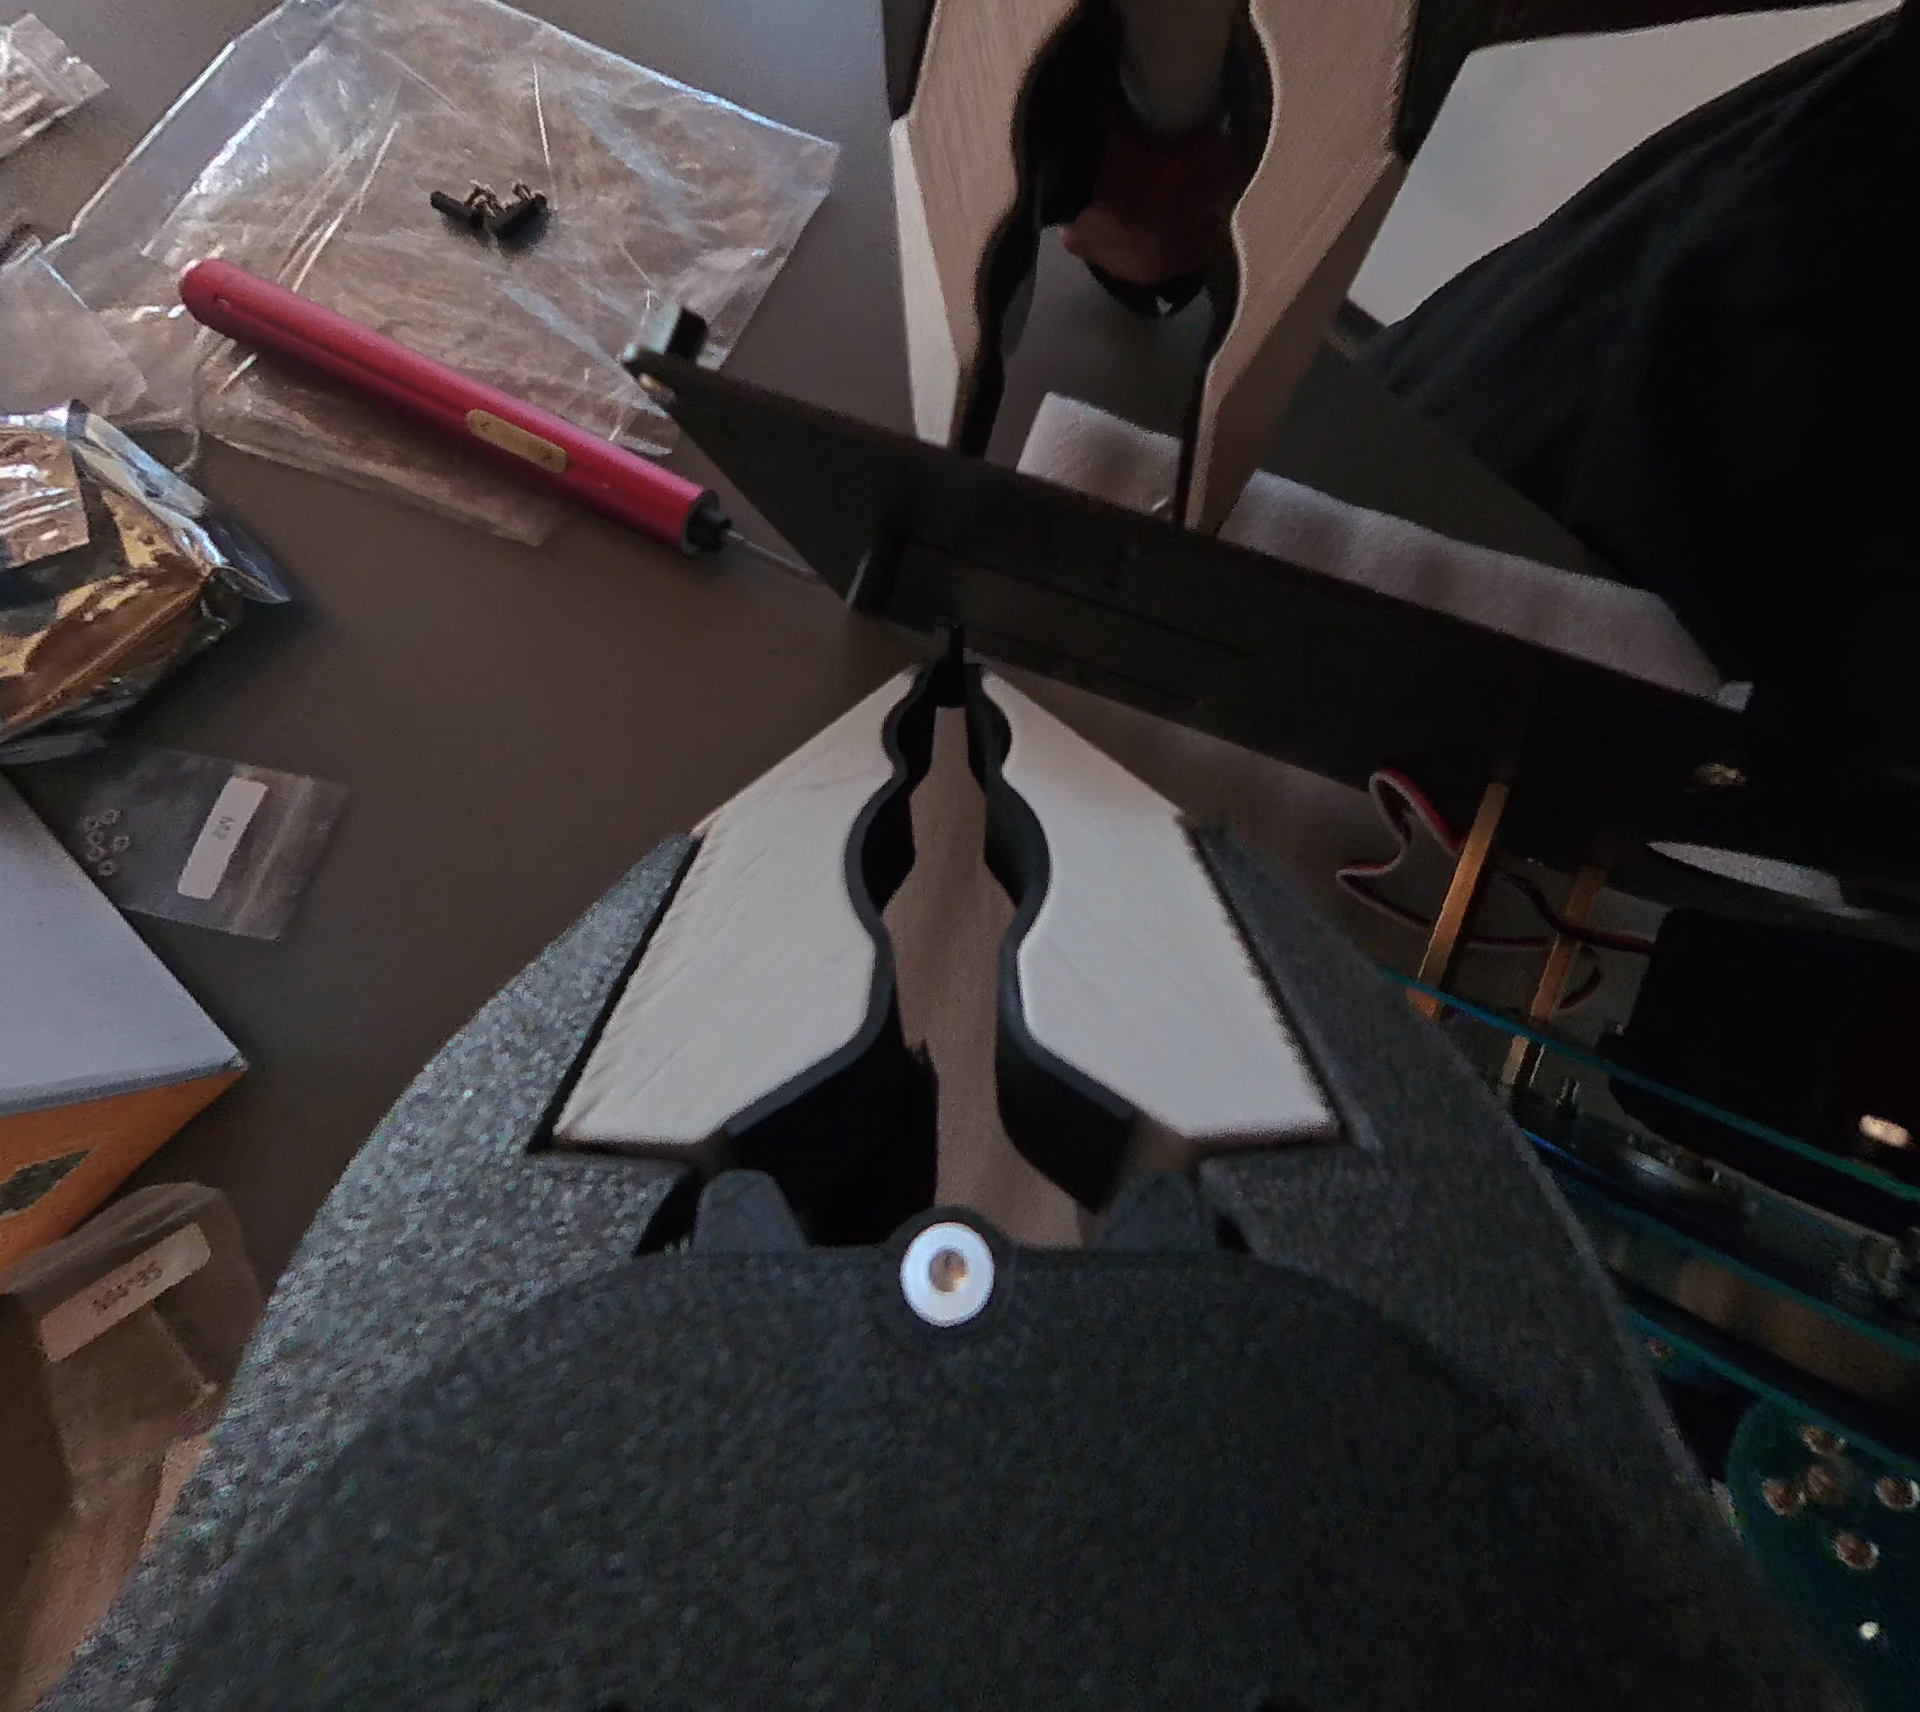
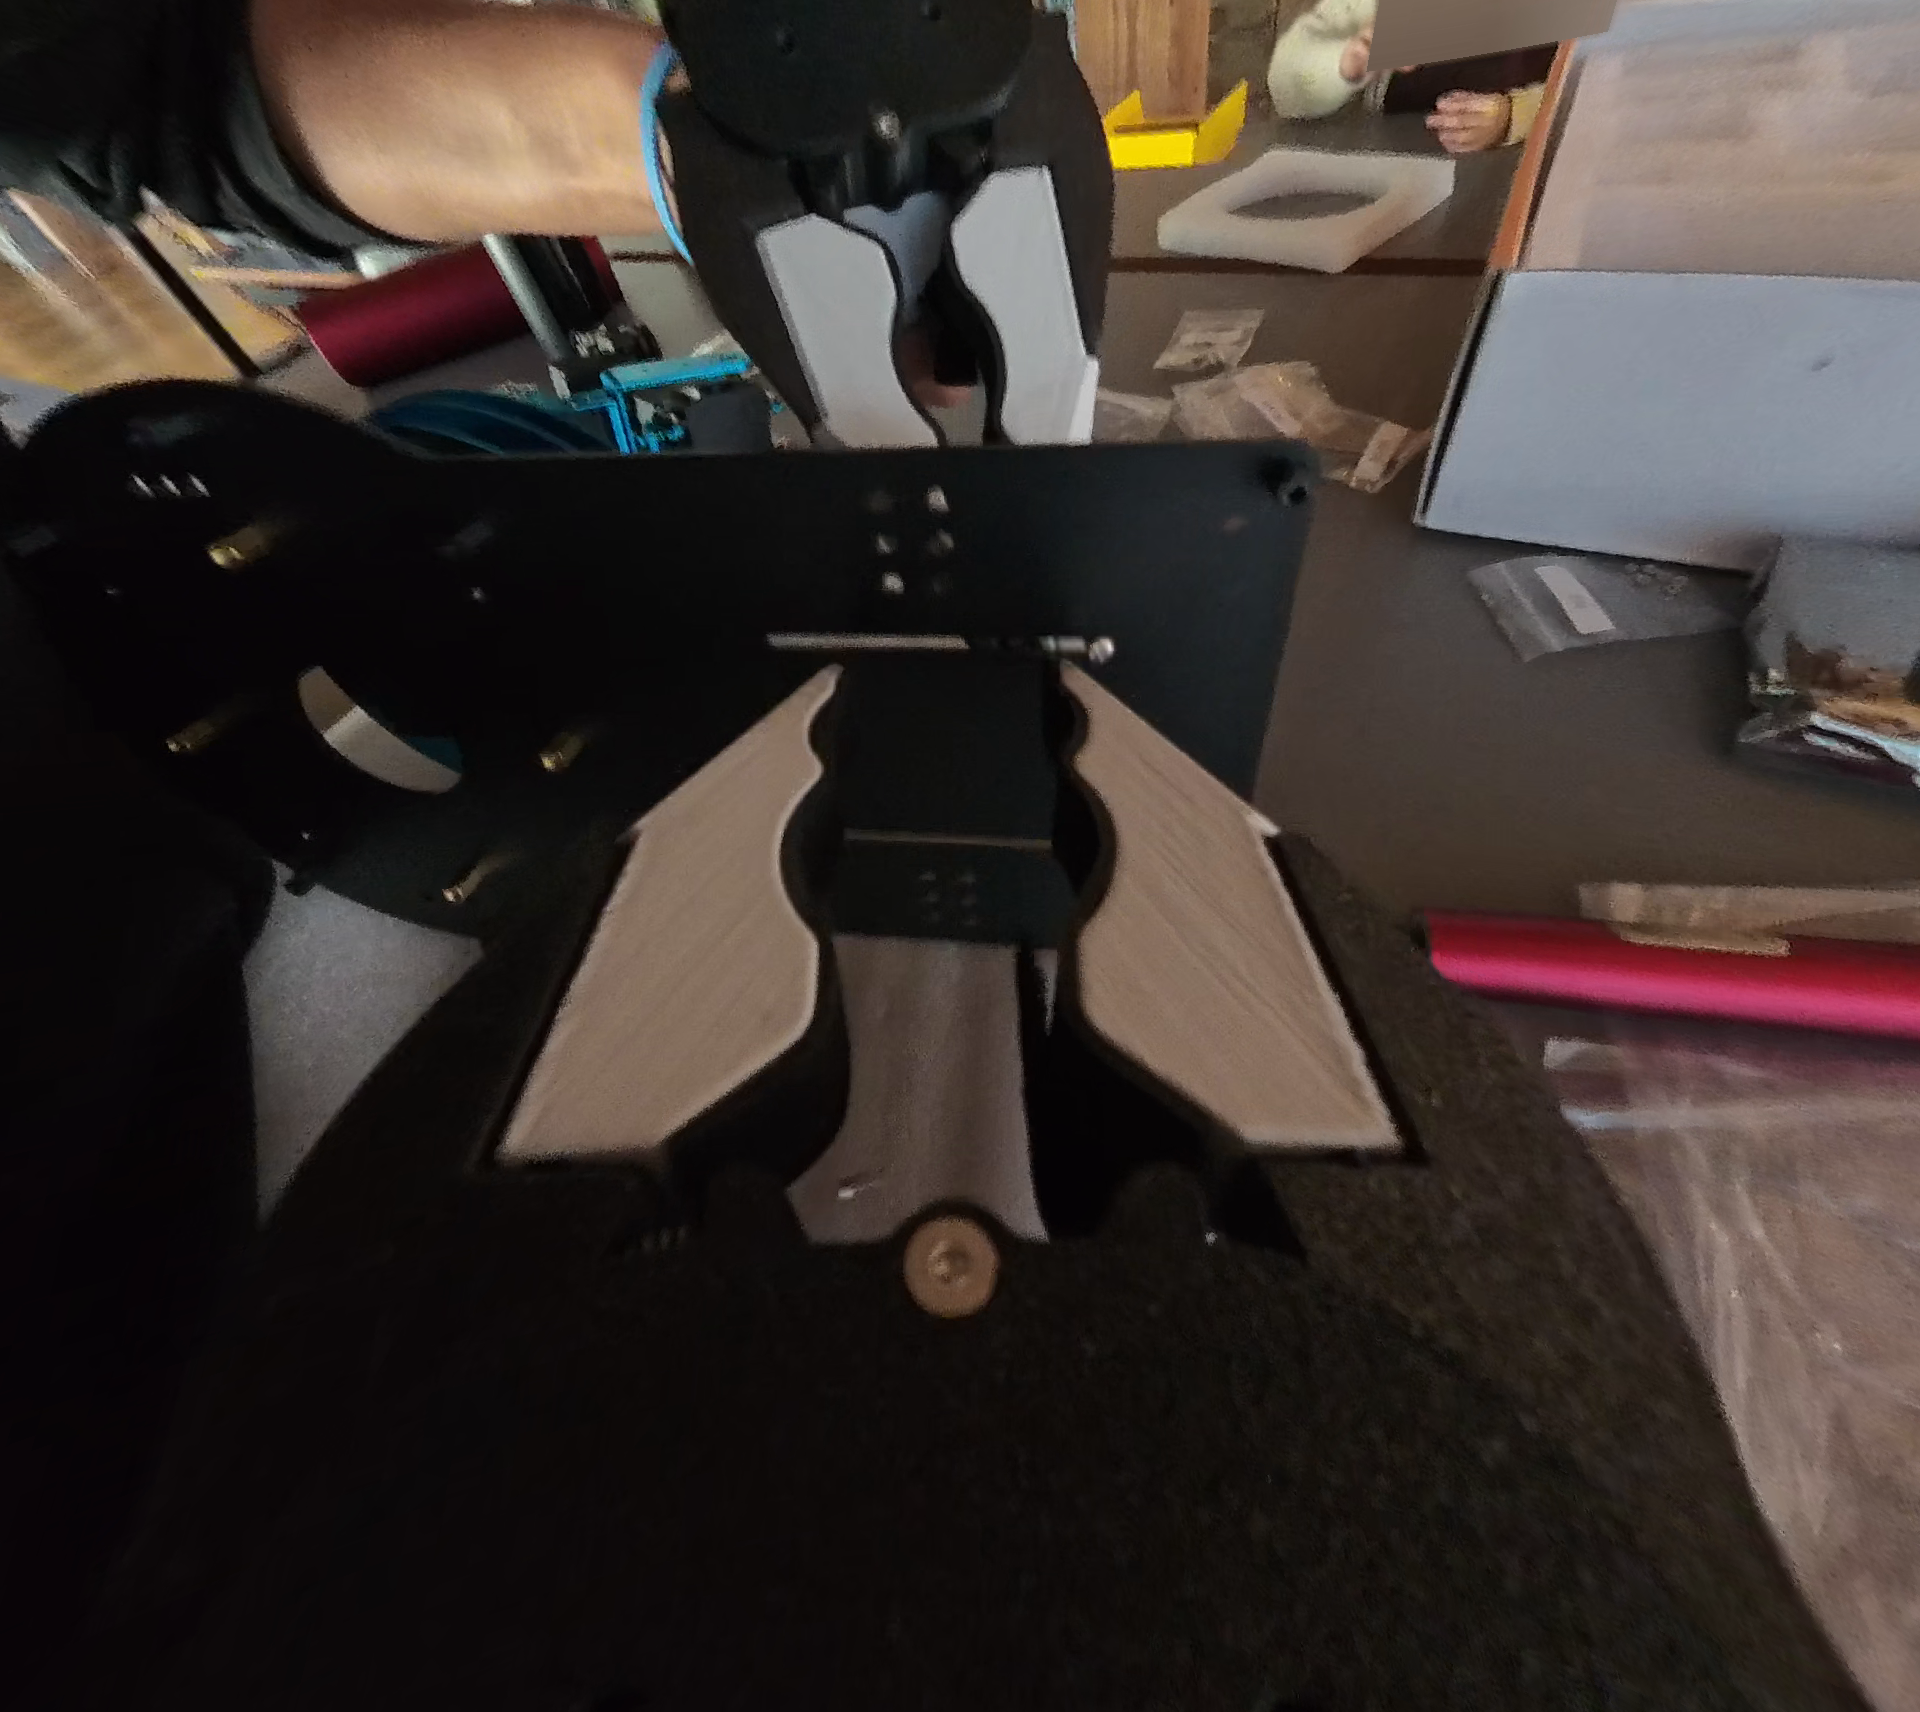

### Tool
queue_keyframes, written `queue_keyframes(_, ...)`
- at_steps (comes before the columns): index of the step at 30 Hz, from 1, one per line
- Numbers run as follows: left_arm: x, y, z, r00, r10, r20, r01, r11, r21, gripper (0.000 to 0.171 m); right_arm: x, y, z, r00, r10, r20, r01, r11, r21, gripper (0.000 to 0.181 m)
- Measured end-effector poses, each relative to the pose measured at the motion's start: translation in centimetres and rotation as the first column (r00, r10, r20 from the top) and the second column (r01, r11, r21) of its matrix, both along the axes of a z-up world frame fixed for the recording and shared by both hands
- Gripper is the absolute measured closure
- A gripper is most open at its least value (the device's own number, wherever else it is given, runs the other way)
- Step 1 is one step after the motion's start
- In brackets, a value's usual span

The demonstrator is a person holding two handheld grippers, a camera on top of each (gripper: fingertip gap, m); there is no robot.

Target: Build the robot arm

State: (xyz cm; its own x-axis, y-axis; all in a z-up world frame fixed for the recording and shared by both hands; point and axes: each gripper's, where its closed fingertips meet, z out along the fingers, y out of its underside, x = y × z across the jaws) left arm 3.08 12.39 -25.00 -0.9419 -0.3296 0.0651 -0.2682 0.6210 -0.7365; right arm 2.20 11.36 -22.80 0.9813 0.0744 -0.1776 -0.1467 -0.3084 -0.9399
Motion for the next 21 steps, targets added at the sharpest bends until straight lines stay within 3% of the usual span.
queue_keyframes(3,-0.8,0.6,-0.9,0.999,-0.008,-0.048,0.009,0.999,0.036,0.167,1.2,-2.1,-1.8,0.999,-0.054,-0.005,0.054,0.995,-0.078,0.150)
queue_keyframes(6,-3.1,2.4,-4.3,0.990,-0.071,-0.119,0.098,0.965,0.242,0.167,1.3,-4.8,-3.8,0.997,-0.059,-0.046,0.050,0.981,-0.190,0.151)
queue_keyframes(9,-5.3,2.7,-5.7,0.980,-0.111,-0.162,0.157,0.939,0.305,0.167,-1.5,-7.5,-5.5,0.986,0.022,-0.166,-0.069,0.957,-0.280,0.158)
queue_keyframes(12,-5.6,3.1,-6.7,0.982,-0.088,-0.169,0.144,0.924,0.355,0.167,-3.9,-9.3,-7.3,0.991,0.045,-0.125,-0.087,0.930,-0.357,0.161)
queue_keyframes(16,-5.5,2.9,-6.9,0.979,-0.058,-0.195,0.118,0.943,0.311,0.167,-4.2,-9.1,-8.1,0.999,-0.050,-0.021,0.039,0.930,-0.366,0.164)
queue_keyframes(21,-5.4,2.9,-6.6,0.961,-0.006,-0.278,0.069,0.973,0.219,0.167,-4.2,-8.6,-8.7,0.993,-0.098,0.059,0.112,0.935,-0.336,0.173)
